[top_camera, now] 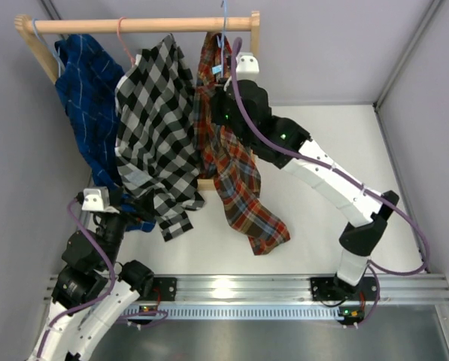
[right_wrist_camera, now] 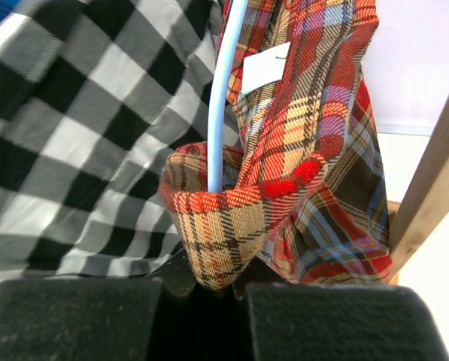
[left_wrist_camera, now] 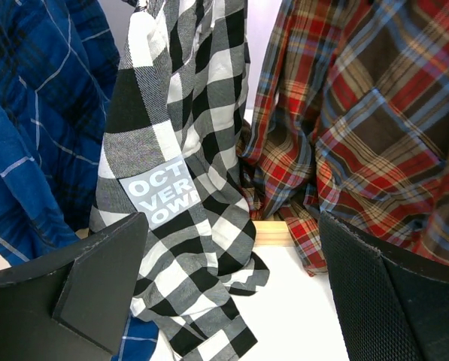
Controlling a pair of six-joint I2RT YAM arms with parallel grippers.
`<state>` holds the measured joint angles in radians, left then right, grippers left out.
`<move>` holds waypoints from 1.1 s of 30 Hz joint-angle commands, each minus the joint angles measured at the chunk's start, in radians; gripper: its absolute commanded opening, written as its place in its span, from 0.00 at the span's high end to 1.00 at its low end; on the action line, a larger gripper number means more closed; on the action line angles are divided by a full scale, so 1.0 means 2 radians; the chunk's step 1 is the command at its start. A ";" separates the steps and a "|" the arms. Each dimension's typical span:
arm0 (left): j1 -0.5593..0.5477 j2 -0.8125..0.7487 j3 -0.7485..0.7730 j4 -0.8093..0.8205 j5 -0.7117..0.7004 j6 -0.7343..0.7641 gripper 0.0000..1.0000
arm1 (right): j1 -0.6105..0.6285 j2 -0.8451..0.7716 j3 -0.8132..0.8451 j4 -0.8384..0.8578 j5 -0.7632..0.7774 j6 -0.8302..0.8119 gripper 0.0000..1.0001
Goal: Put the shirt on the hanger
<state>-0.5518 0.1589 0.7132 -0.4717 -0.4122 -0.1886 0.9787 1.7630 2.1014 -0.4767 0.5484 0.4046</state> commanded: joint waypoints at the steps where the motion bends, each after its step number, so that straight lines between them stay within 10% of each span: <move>1: 0.004 -0.001 -0.002 0.010 0.004 -0.004 0.02 | -0.015 0.036 0.074 -0.045 -0.036 -0.007 1.00; 14: 0.019 0.020 -0.001 0.010 0.020 -0.006 0.02 | -0.022 0.060 0.083 -0.069 -0.031 0.003 0.98; 18: 0.037 0.026 0.000 0.010 0.030 -0.011 0.02 | -0.014 0.022 0.061 -0.052 -0.036 -0.006 0.01; 24: 0.038 0.055 0.035 -0.074 -0.087 -0.047 0.02 | 0.007 -0.142 -0.161 0.078 -0.114 -0.043 0.00; 33: 0.041 0.015 0.019 -0.057 -0.075 -0.057 0.02 | 0.019 -0.436 -0.479 0.135 0.008 -0.128 0.01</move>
<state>-0.4812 0.2111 0.7555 -0.6231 -0.5343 -0.3004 1.0115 1.0809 1.3174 -0.3325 0.4526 0.2386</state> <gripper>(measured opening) 0.983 0.993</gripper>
